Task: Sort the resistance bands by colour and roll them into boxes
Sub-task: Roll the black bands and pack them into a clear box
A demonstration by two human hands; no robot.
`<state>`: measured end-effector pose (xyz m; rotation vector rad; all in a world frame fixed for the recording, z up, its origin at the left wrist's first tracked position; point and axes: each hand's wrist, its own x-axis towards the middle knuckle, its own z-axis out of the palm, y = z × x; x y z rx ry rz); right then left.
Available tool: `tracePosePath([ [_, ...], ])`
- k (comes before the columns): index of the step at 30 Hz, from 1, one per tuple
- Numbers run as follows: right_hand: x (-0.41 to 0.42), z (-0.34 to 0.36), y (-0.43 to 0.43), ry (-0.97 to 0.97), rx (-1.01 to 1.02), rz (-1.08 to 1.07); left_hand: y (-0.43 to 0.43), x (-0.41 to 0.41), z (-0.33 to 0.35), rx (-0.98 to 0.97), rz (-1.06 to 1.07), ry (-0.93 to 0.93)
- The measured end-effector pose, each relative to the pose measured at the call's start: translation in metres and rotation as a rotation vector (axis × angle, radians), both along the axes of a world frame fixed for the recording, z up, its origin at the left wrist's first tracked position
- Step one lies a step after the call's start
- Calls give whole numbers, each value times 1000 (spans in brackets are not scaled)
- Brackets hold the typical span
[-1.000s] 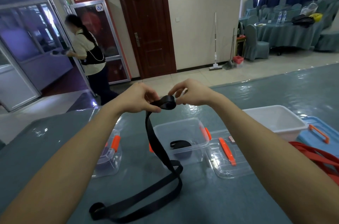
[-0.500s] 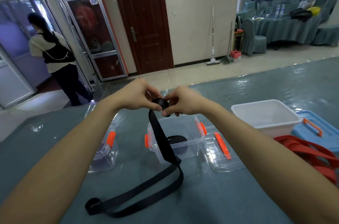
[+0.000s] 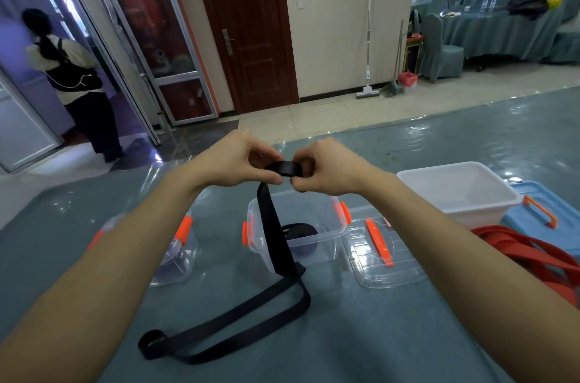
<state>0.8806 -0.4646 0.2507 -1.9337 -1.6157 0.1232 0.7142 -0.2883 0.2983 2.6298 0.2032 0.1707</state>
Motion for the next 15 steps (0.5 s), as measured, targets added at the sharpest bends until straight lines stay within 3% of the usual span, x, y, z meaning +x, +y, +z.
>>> tracePosePath([
  [4,11,-15,-4,493,178,53,-5,3,-31,-201,36,-206],
  [9,13,-48,2,926,308,47,-13,7,-73,-529,64,-333],
  [12,13,-64,5,1159,355,69,-15,8,-84,-558,88,-305],
  [15,12,-75,5,1228,293,93,-12,9,-89,-497,125,-310],
])
